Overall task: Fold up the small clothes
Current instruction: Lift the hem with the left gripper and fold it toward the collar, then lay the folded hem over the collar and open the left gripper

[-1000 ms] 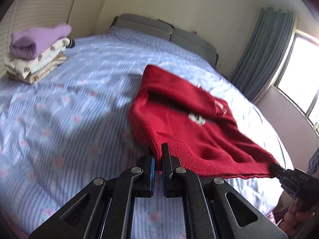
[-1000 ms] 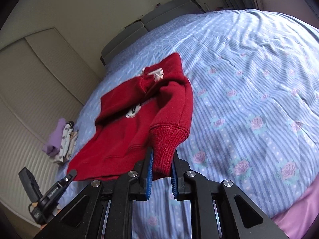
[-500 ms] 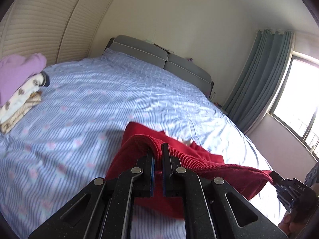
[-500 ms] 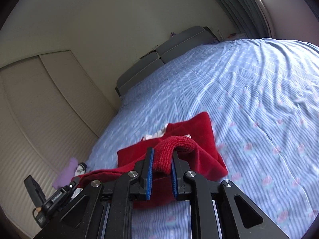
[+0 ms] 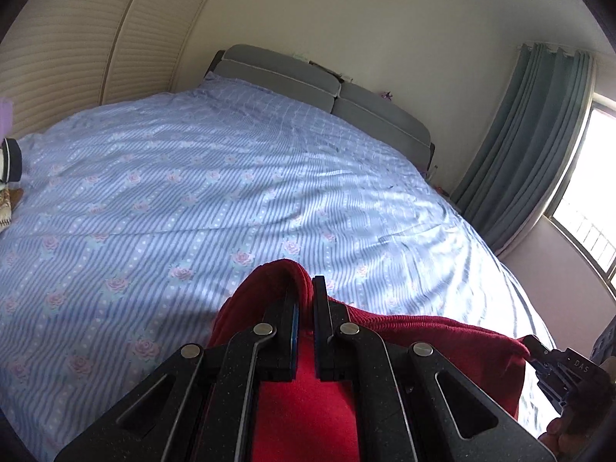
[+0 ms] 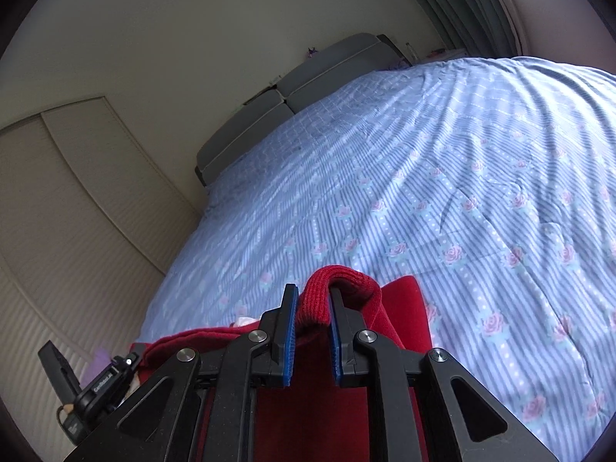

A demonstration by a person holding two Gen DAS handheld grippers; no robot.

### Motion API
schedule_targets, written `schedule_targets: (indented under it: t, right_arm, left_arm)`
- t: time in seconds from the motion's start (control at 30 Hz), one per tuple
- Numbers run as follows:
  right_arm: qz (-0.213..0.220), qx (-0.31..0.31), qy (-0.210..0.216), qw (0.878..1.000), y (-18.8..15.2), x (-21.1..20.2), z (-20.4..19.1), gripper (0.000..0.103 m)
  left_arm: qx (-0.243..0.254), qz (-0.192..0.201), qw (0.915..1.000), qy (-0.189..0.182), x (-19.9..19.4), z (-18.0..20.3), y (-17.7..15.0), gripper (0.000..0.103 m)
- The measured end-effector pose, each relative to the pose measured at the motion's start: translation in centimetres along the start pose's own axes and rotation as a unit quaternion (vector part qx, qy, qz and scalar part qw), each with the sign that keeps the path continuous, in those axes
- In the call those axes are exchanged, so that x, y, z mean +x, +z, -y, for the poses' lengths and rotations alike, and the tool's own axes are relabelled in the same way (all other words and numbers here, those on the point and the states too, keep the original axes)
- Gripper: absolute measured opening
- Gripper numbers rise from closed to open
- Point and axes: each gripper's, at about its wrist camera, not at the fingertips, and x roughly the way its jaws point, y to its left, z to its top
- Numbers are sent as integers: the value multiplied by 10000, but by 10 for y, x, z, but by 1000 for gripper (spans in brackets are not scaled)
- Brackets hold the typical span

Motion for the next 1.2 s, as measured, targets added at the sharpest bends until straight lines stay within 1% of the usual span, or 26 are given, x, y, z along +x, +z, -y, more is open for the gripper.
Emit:
schedule_targets:
  t: [0.17, 0.23, 0.3, 0.37, 0.43, 0.5, 0.53, 0.57, 0.6, 0.63, 0.7, 0.8, 0.87, 0.93, 1.07, 1.13, 1.17, 1.2]
  right_arm:
    - [-353, 80, -355, 9987, -5, 43, 14, 14]
    - [-467, 36, -463, 9978, -9, 54, 16, 14]
    - [-504, -91, -522, 9973, -12, 55, 14, 15]
    - [-521, -186, -488, 9973, -10, 53, 10, 20]
    - [-533, -320, -475, 9969, -12, 43, 3, 25]
    - [-458, -615, -543, 9956, -12, 29, -4, 31]
    - [-396, -808, -632, 9939, -12, 21, -10, 39]
    - [-319, -994, -756, 9917, -12, 15, -14, 56]
    - [-217, -1175, -851, 9892, -13, 7, -19, 62]
    - [-112, -1366, -912, 9864, -14, -1, -23, 65]
    - [-41, -1684, -1021, 9804, -15, -9, -30, 65]
    - [-71, -1976, -1088, 9742, -15, -10, -34, 65]
    - [-150, -1988, -1096, 9738, -12, -4, -32, 65]
    - [-273, -2010, -1099, 9730, -6, 8, -29, 65]
    - [-574, -2415, -1221, 9610, -6, 42, -31, 65]
    - [-816, -2484, -1280, 9567, -7, 57, -26, 64]
    - [-889, -2453, -1247, 9573, -8, 61, -24, 61]
    - [-943, -2432, -1193, 9580, -9, 64, -22, 56]
  left_arm:
    - [-4, -413, 9989, 217, 41, -11, -11, 8]
    - [38, -434, 9988, 236, 45, -12, -14, 10]
    - [158, -455, 9985, 268, 44, -8, -14, 10]
    - [332, -456, 9981, 235, 38, -3, -14, 10]
    - [530, -431, 9975, 173, 27, 1, -13, 13]
    - [714, -409, 9965, 128, 15, 3, -12, 16]
    - [781, -415, 9960, 118, 9, 4, -12, 17]
    - [840, -416, 9955, 128, 5, 4, -12, 24]
    - [900, -372, 9950, 227, -1, 4, -12, 44]
    - [920, -304, 9949, 275, -7, 3, -11, 58]
    - [913, -227, 9952, 275, -14, -1, -10, 59]
    - [965, -310, 9942, 359, -11, -6, -7, 59]
    - [1008, -566, 9927, 350, 3, -10, -4, 59]
    - [1023, -886, 9905, 246, 20, -12, -2, 59]
    - [1109, -1217, 9862, 195, 41, -12, 2, 59]
    - [1120, -1439, 9831, 161, 52, -11, 1, 59]
    - [1109, -1522, 9820, 163, 56, -11, 0, 56]
    - [1116, -1550, 9814, 175, 58, -11, -1, 50]
